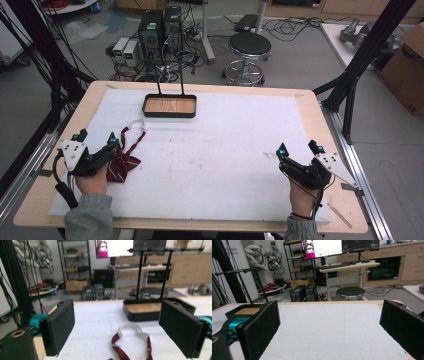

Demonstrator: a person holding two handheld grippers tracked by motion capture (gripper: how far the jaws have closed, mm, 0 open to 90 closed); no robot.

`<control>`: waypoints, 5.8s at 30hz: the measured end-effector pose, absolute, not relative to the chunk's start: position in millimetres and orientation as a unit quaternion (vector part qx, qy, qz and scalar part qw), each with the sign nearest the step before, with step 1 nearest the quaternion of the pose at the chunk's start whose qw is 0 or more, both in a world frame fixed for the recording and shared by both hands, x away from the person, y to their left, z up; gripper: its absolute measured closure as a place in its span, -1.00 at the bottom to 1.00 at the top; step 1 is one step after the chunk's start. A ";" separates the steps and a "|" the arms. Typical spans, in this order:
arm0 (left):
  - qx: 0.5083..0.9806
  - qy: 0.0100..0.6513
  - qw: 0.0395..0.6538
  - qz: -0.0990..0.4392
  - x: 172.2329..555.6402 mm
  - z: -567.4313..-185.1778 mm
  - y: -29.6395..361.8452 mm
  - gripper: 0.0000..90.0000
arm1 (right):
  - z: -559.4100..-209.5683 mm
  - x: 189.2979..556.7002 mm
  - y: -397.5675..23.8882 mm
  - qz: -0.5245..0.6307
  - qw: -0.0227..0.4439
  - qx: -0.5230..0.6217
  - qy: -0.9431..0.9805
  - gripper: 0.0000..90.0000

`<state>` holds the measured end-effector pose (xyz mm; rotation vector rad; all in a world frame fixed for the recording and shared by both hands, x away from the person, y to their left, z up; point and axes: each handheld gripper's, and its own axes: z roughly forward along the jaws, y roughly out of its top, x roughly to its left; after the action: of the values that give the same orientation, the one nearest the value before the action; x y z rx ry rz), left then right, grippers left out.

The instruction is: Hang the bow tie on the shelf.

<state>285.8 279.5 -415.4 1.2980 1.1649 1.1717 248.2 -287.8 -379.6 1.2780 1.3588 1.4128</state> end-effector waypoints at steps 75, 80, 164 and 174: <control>0.662 0.577 0.379 0.292 381.0 -434.3 274.2 0.97 | -380.1 248.1 -282.3 0.543 0.400 0.499 0.543 -0.95; 0.641 0.561 0.414 0.320 373.7 -419.1 276.4 0.98 | -380.2 248.2 -282.4 0.543 0.403 0.500 0.541 -0.95; 0.480 0.504 0.555 0.455 495.4 -345.5 268.9 0.26 | -381.2 253.7 -290.2 0.548 0.395 0.511 0.532 -0.95; 0.461 0.457 0.577 0.495 451.3 -310.6 271.8 -0.24 | -378.7 252.6 -282.3 0.557 0.394 0.496 0.537 -0.95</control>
<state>451.3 271.8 -310.6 1.0796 1.0702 1.1577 252.6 -282.3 -378.7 1.2576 1.3629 1.4122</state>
